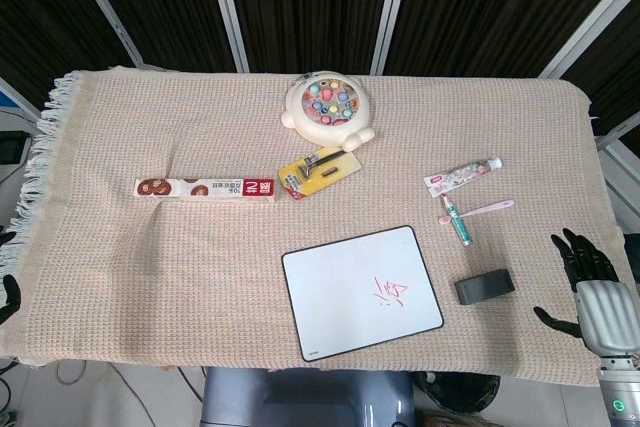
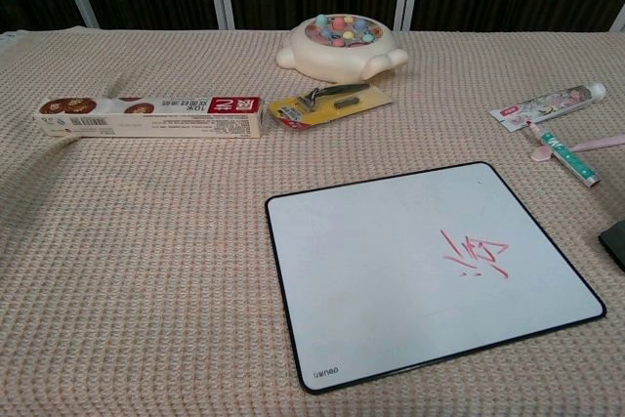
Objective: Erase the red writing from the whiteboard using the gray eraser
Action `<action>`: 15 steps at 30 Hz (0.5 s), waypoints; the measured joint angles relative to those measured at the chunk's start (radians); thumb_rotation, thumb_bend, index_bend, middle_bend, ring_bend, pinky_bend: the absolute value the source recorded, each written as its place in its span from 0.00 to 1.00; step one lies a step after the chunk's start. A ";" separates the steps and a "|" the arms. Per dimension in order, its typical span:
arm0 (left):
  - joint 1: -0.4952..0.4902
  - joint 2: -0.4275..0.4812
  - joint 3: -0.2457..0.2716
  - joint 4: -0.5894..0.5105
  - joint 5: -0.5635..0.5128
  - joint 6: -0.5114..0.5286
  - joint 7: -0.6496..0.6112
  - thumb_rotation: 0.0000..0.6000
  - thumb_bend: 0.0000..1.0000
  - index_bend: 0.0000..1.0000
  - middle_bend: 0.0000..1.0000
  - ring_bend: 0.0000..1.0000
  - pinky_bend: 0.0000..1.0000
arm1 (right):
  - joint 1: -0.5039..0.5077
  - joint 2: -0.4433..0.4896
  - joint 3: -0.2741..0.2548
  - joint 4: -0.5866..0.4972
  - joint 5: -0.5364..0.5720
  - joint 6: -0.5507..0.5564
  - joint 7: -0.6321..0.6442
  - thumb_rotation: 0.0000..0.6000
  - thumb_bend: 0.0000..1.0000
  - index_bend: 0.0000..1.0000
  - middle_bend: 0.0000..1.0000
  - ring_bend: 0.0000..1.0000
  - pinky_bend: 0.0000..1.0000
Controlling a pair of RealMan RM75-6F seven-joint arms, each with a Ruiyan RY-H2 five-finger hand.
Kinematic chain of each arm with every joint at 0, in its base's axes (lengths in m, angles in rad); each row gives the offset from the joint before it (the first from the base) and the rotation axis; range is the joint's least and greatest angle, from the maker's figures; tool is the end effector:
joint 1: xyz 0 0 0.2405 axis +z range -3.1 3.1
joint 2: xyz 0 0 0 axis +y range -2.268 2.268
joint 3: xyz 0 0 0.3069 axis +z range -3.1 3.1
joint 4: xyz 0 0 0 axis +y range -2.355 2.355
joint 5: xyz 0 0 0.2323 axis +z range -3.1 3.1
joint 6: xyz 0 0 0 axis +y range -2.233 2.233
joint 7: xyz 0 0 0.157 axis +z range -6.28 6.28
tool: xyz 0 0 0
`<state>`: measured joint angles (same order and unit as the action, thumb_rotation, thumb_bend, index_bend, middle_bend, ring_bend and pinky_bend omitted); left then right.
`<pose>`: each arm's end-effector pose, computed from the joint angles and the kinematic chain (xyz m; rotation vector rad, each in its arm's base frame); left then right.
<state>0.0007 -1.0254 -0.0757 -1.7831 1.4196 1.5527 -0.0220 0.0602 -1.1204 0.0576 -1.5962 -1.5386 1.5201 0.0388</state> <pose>-0.3553 0.1723 0.1958 -1.1913 -0.9859 -0.9340 -0.3649 -0.1926 0.1658 1.3705 -0.8896 0.9550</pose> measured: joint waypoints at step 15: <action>0.001 -0.001 0.000 0.001 0.000 0.002 -0.001 1.00 0.64 0.17 0.08 0.02 0.04 | 0.006 0.008 -0.011 -0.004 -0.011 -0.020 0.006 1.00 0.10 0.00 0.00 0.00 0.14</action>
<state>0.0015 -1.0262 -0.0760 -1.7817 1.4194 1.5543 -0.0229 0.0666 -1.1123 0.0470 -1.6001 -1.5494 1.5003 0.0444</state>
